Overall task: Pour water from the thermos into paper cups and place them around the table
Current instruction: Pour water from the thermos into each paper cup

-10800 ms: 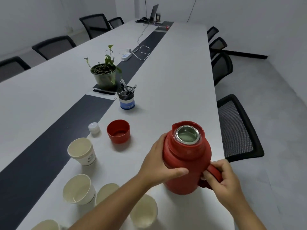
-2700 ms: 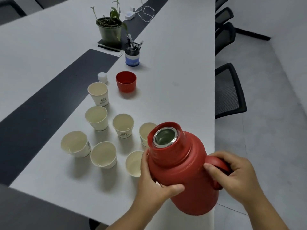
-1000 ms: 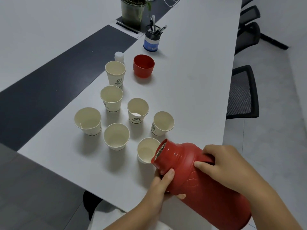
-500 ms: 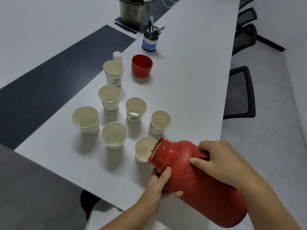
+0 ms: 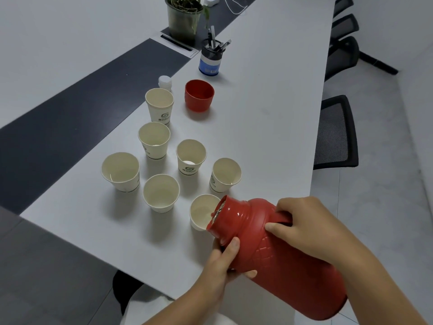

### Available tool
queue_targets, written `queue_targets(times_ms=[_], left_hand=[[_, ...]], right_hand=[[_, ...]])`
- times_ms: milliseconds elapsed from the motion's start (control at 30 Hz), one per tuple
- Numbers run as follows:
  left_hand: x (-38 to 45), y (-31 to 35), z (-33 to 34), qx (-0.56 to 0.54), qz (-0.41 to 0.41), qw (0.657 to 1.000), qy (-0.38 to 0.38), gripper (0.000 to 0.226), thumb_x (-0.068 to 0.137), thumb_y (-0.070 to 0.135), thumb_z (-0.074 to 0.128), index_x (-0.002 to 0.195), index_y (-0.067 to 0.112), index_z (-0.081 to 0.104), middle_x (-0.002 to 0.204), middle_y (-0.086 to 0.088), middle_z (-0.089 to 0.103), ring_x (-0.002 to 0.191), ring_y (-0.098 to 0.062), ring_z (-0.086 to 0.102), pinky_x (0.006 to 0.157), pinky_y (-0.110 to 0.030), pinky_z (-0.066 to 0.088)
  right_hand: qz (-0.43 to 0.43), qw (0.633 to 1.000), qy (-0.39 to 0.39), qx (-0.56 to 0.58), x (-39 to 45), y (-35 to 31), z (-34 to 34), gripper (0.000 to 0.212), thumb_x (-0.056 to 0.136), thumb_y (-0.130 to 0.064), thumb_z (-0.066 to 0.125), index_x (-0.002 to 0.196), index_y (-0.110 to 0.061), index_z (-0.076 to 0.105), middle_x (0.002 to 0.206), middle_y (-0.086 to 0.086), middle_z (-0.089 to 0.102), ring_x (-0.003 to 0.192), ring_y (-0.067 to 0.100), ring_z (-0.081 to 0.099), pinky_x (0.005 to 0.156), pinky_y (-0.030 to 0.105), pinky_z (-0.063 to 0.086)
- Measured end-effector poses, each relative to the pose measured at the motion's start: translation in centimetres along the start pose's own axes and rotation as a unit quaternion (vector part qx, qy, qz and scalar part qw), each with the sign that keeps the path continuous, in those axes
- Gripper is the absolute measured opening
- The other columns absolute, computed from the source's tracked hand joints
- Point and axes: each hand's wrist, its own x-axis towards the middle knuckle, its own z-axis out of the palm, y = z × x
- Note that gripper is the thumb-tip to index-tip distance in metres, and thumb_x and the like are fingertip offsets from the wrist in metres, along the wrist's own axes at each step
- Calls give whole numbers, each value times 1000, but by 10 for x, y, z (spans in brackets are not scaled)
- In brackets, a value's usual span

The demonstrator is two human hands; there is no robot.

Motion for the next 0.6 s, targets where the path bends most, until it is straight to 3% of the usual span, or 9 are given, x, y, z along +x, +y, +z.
queue_targets(times_ms=[233,400,600], left_hand=[[-1,0,0,-1,6,1000,2,77,54,52,65,123,26,41,120,-11,59,70,-11,65,64,-26,54],[-1,-3,-1,2,3,1000,-1,79,49,55,64,120,27,44,121,-9,60,83,-15,67,66,-26,54],[0,-7,-1,3,6,1000,-5,79,51,55,64,122,27,43,120,-11,60,71,-10,66,66,-26,54]], right_hand=[[-1,1000,1,1,-1,1,0,30,78,-37,60,75,-8,59,67,3,59,65,19,54,55,30,38],[1,1000,0,-2,-2,1,1,30,78,-37,60,76,-7,58,68,5,59,66,20,54,56,30,38],[5,1000,-4,-3,-3,2,2,29,78,-38,59,77,-9,59,69,2,60,67,17,55,60,33,43]])
